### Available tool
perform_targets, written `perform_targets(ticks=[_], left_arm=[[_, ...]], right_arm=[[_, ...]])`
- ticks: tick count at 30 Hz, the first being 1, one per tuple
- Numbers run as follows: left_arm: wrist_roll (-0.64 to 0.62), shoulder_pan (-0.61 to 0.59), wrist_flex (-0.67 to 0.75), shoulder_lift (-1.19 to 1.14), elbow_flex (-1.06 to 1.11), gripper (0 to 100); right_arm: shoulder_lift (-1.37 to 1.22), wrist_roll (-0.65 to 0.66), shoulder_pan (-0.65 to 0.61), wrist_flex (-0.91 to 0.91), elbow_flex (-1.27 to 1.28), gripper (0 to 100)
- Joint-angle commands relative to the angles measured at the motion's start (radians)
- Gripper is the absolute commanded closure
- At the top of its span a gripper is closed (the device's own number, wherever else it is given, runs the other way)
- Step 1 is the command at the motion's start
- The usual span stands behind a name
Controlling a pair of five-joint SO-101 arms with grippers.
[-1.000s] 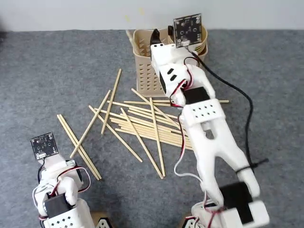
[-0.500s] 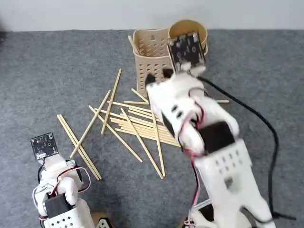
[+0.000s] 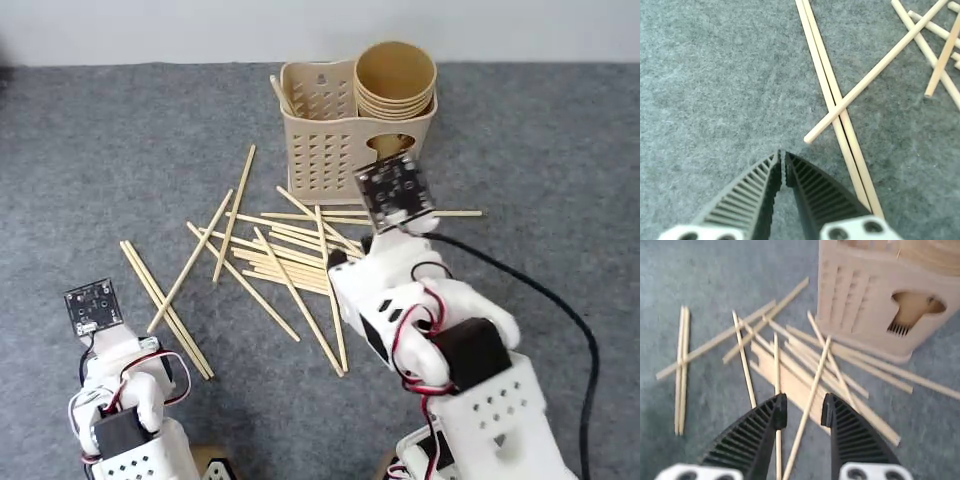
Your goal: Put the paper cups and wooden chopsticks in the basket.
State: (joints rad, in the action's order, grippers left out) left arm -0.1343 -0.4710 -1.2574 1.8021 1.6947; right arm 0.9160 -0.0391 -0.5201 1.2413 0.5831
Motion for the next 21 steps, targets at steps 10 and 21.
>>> perform_targets(ticks=[10,21], left_arm=[[0.006,-0.152,0.054,0.017,-0.018,99],[0.150,-0.126,-0.051,0.018,-0.183,99]], right_arm=[[-0.045,0.075,-0.005,-0.108,0.121,86.8],[-0.483,0.074,-0.001,-0.302,0.020,86.8]])
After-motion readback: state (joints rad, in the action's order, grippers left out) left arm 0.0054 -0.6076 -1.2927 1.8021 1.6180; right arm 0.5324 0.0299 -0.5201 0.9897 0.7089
